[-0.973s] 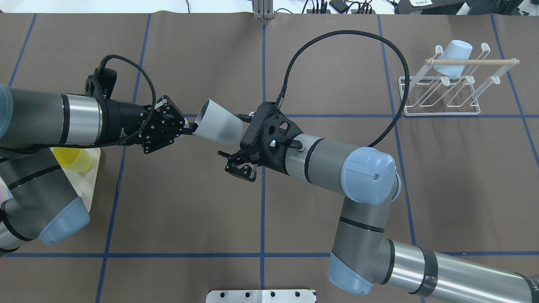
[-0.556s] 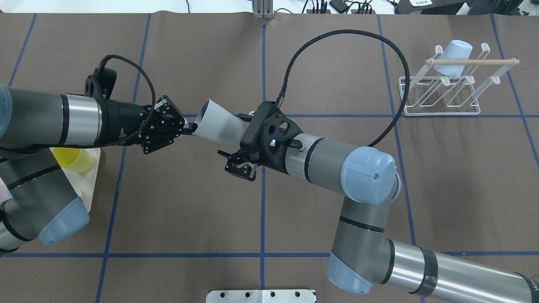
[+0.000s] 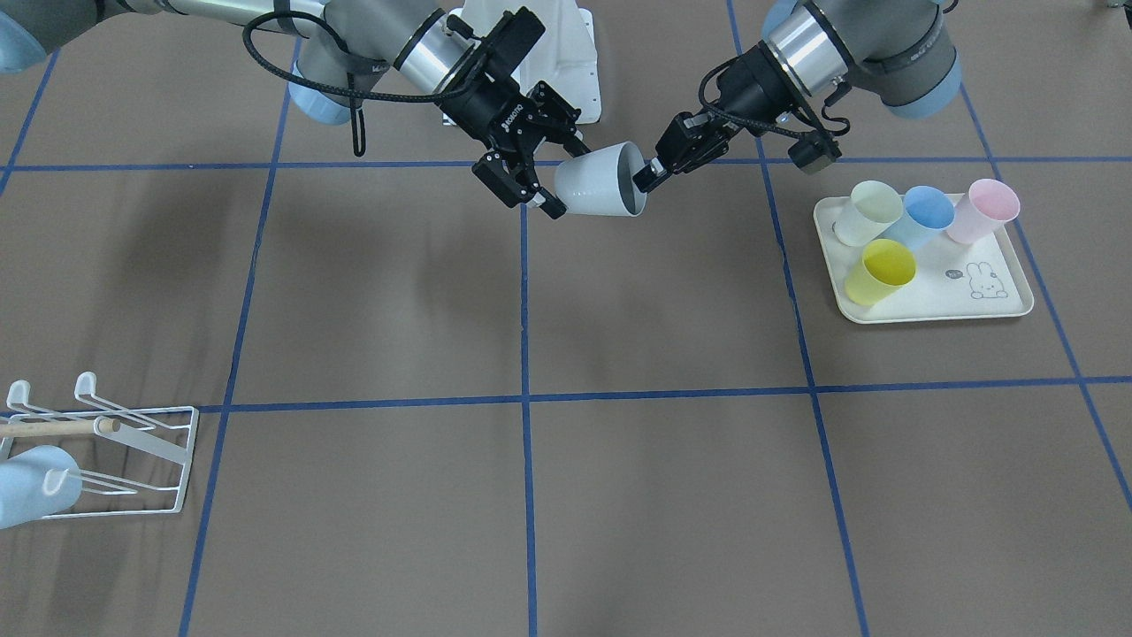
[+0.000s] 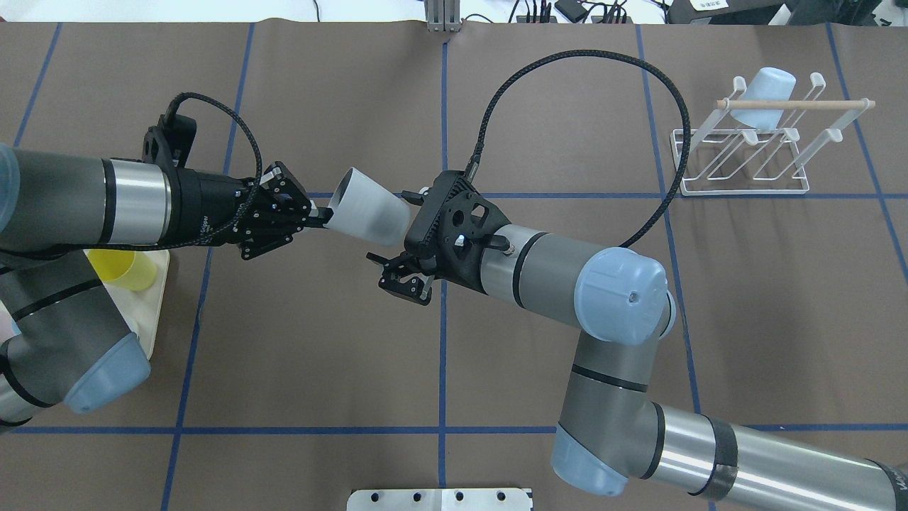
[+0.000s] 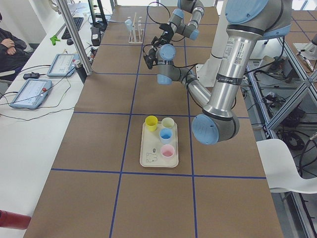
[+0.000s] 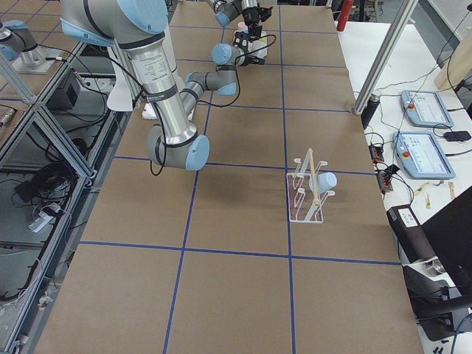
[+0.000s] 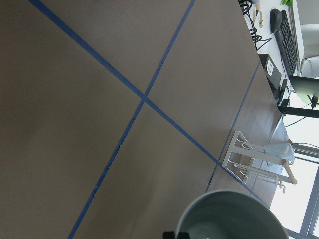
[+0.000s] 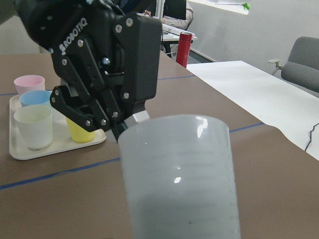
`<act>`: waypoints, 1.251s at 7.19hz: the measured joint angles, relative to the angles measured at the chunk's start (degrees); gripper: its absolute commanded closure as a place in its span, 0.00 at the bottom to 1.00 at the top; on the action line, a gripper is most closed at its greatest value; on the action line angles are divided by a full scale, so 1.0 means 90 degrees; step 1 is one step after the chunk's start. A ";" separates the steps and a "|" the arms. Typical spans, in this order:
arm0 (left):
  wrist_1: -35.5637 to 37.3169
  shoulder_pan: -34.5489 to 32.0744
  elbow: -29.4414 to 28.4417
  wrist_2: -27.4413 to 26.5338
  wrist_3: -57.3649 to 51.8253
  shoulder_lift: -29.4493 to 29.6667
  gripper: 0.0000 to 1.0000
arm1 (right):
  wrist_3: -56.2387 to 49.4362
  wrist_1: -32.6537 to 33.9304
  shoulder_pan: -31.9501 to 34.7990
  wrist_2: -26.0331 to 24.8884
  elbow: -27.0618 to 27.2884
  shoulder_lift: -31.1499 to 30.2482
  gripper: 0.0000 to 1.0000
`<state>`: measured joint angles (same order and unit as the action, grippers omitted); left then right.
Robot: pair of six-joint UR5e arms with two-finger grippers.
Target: Transfer IKEA cup to right arm and place on rack
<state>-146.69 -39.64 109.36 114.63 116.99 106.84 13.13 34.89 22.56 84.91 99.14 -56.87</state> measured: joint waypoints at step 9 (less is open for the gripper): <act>0.0000 0.0148 0.0006 -0.0095 -0.0058 -0.0002 0.01 | -0.0011 0.0011 0.0001 -0.0006 0.0000 -0.0015 0.53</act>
<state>-146.68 -38.31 109.42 113.78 116.46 106.82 13.04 34.99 22.57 84.85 99.14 -57.00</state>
